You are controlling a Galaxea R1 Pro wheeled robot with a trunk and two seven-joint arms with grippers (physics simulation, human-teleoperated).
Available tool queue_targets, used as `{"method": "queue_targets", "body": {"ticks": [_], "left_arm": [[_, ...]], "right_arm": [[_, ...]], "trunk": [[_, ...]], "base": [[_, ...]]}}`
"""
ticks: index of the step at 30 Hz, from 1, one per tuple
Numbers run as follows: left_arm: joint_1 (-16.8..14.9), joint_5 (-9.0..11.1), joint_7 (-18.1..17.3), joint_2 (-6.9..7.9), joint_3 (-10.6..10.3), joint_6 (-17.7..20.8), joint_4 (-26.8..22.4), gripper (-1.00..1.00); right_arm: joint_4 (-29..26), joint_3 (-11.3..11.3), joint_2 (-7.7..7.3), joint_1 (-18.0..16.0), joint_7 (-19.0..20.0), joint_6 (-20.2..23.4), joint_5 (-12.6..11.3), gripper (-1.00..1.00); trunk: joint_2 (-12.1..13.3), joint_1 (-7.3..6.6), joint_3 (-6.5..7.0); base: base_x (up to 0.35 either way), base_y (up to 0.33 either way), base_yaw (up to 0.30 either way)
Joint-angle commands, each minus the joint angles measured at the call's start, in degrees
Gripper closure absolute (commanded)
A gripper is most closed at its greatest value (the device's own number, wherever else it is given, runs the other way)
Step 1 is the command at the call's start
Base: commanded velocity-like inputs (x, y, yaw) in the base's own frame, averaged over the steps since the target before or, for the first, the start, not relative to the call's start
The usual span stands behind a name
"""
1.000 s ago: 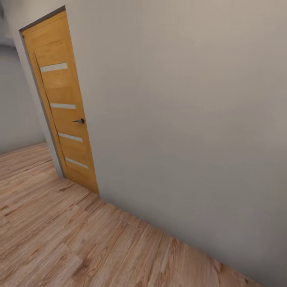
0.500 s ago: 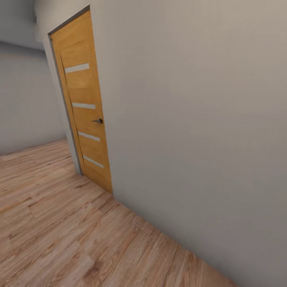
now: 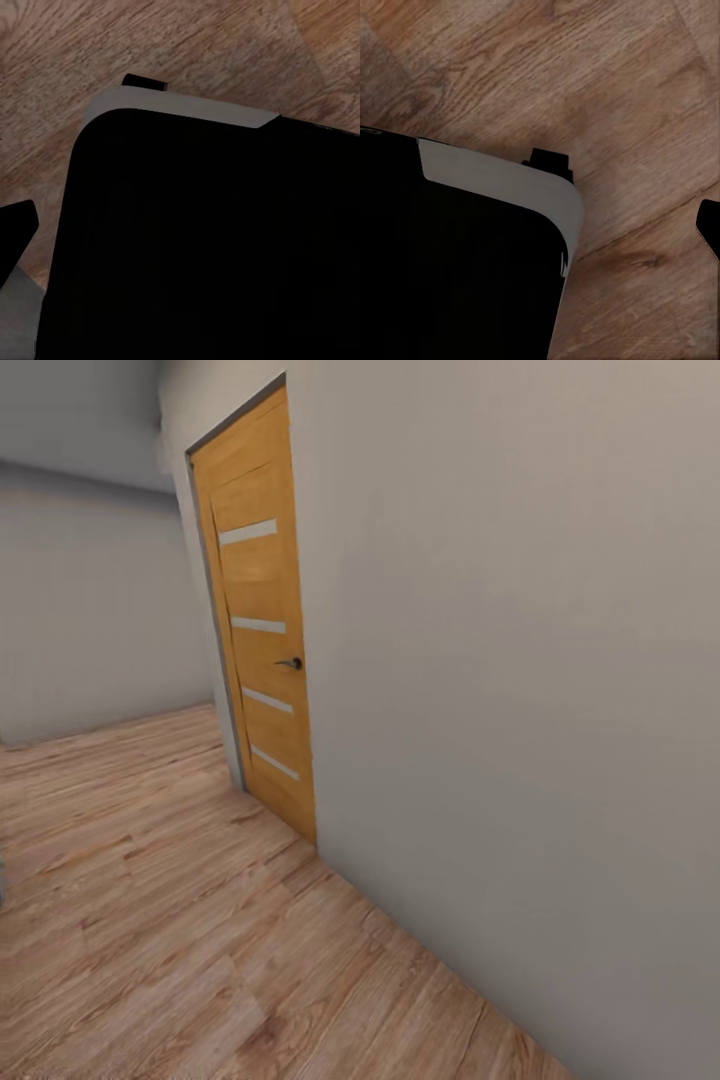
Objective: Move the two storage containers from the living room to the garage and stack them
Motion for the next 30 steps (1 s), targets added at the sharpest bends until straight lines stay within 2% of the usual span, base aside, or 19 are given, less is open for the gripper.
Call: {"method": "queue_targets", "body": {"ticks": [1,21,30], "left_arm": [[0.0,0.3,0.0,-0.01,0.0,-0.1,0.0,-1.00],[0.0,0.4,0.0,-0.01,0.0,-0.1,0.0,-1.00],[0.0,0.4,0.0,-0.01,0.0,-0.1,0.0,-1.00]], "right_arm": [[0.2,0.4,0.01,-0.1,0.3,-0.3,-0.6,-1.00],[0.2,0.4,0.01,-0.1,0.3,-0.3,-0.6,-1.00],[0.2,0.4,0.01,-0.1,0.3,-0.4,-0.6,-1.00]], "trunk": [[0.0,0.00,-0.05],[0.0,0.00,-0.05],[0.0,0.00,-0.05]], "base": [[0.023,0.000,0.269],[0.004,0.000,0.269],[0.080,0.000,0.269]]}}
